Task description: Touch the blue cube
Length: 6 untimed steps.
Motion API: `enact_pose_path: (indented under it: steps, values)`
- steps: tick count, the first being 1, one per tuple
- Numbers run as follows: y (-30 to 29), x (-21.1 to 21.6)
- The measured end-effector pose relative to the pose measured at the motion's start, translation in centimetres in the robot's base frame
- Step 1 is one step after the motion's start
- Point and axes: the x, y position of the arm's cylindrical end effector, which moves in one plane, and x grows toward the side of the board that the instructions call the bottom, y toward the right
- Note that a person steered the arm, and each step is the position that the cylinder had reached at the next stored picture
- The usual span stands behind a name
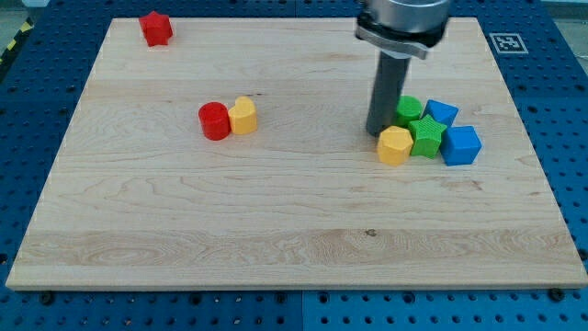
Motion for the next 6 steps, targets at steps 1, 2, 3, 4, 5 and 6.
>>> enact_pose_path:
  steps: [1,2,3,4,5,6]
  values:
    - [-1.6,-2.8]
    - [-1.6,-6.7]
    - [6.4,-7.6]
    - [13.1,-7.2]
    - [17.2,-2.1]
    - [16.5,4.1]
